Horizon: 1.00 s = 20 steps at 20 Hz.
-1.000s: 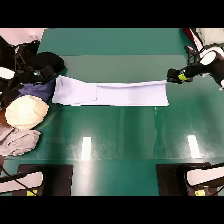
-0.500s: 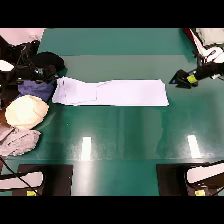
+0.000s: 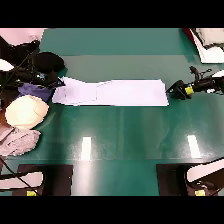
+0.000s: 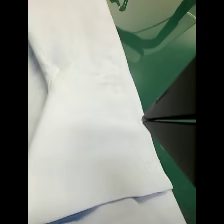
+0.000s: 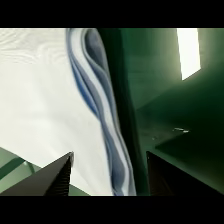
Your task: Fold the shirts.
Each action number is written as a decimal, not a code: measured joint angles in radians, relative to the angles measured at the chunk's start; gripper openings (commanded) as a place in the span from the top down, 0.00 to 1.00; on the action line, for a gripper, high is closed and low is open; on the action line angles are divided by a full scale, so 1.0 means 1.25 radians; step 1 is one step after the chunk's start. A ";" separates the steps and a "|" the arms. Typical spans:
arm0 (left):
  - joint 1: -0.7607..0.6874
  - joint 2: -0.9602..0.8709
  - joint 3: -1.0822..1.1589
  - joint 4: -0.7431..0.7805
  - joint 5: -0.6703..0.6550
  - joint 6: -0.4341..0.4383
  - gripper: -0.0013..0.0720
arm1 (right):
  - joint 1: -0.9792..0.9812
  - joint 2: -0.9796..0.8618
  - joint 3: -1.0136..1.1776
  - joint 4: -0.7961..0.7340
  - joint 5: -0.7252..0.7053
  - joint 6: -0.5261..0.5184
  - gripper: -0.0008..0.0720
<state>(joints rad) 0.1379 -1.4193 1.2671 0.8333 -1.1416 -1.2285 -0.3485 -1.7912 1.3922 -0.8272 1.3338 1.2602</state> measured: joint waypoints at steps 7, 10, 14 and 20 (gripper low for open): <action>-0.120 -0.001 0.000 0.048 0.036 -0.031 0.95 | 0.074 -0.064 0.045 0.014 0.005 -0.022 0.97; -0.204 -0.003 0.002 0.063 0.083 -0.052 0.95 | 0.082 -0.062 0.049 0.032 0.006 -0.043 0.97; -0.322 -0.062 0.061 0.078 0.129 -0.084 0.95 | 0.074 0.019 0.052 0.063 0.049 -0.059 0.97; -0.477 -0.289 0.312 0.082 0.132 -0.137 0.95 | 0.074 0.184 0.064 0.077 0.109 -0.031 0.97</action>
<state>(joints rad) -0.4580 -1.7802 1.6573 0.9363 -0.9760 -1.4002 -0.2565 -1.5616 1.4727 -0.7315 1.4704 1.2217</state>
